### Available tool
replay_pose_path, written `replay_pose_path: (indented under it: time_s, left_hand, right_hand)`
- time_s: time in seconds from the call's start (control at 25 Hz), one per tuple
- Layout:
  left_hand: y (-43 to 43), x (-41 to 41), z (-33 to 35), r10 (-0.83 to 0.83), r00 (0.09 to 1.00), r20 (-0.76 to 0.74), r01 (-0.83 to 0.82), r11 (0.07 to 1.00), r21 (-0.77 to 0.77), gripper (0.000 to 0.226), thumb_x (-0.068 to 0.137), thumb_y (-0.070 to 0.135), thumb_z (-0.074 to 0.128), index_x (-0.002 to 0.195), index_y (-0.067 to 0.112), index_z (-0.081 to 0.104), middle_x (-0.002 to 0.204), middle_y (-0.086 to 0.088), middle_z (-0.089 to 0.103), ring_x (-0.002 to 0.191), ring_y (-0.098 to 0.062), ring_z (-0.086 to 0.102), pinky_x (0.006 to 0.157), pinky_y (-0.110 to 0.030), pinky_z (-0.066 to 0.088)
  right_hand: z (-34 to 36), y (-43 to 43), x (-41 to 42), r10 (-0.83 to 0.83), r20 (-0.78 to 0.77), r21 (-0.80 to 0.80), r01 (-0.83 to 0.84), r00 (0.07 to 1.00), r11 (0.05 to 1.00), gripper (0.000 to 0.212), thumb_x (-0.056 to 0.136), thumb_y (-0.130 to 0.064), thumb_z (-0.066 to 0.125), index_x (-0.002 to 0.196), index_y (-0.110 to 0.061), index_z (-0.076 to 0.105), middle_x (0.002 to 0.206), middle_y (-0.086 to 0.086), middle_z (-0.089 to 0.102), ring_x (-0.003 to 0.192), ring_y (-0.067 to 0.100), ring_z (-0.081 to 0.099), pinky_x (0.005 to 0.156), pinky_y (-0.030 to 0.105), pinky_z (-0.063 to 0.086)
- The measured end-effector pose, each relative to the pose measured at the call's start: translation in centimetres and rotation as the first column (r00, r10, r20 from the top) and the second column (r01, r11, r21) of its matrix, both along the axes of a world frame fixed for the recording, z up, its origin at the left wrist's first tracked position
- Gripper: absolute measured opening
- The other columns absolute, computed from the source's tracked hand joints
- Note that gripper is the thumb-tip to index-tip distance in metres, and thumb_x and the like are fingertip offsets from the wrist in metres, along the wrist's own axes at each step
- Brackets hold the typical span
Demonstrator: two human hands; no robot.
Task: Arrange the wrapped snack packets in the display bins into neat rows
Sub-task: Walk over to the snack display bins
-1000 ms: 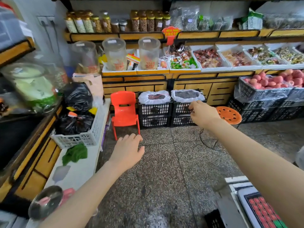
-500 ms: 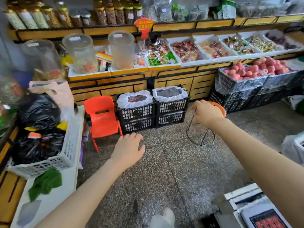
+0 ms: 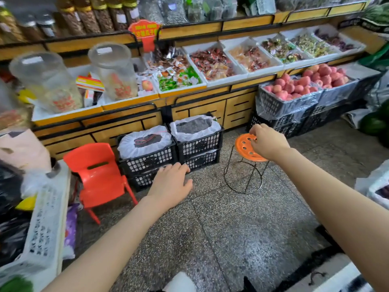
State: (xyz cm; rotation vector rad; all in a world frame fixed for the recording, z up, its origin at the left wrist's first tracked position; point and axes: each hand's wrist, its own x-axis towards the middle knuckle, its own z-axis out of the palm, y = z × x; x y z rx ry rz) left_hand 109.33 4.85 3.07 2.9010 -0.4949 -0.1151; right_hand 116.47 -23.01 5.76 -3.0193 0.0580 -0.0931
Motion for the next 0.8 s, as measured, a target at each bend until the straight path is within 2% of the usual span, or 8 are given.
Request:
replay_pose_path:
  time_s: [0.48, 0.8]
  left_hand:
    - [-8.4, 21.7, -1.4, -0.2, 0.979, -0.026, 0.2, 0.98, -0.008, 0.038, 0.098, 0.039, 0.039, 0.131, 0.021, 0.047, 0.13, 0.002, 0.053, 0.119, -0.018, 0.048, 0.104, -0.035, 0.034]
    - [-17.4, 31.0, -2.3, -0.278, 0.957, -0.087, 0.277, 0.961, -0.014, 0.036, 0.098, 0.039, 0.04, 0.129, 0.021, 0.048, 0.125, 0.002, 0.053, 0.116, -0.018, 0.048, 0.098, -0.035, 0.035]
  right_hand:
    - [-3.3, -8.2, 17.4, -0.178, -0.082, 0.033, 0.181, 0.981, 0.983, 0.036, 0.09, -0.019, 0.048, 0.126, -0.014, 0.048, 0.127, 0.009, 0.049, 0.114, 0.029, 0.05, 0.084, 0.039, 0.043]
    - [-5.0, -16.5, 23.9, -0.248, -0.126, 0.081, 0.259, 0.96, 0.962, 0.035, 0.092, -0.023, 0.048, 0.126, -0.017, 0.049, 0.128, 0.006, 0.049, 0.115, 0.027, 0.051, 0.085, 0.037, 0.044]
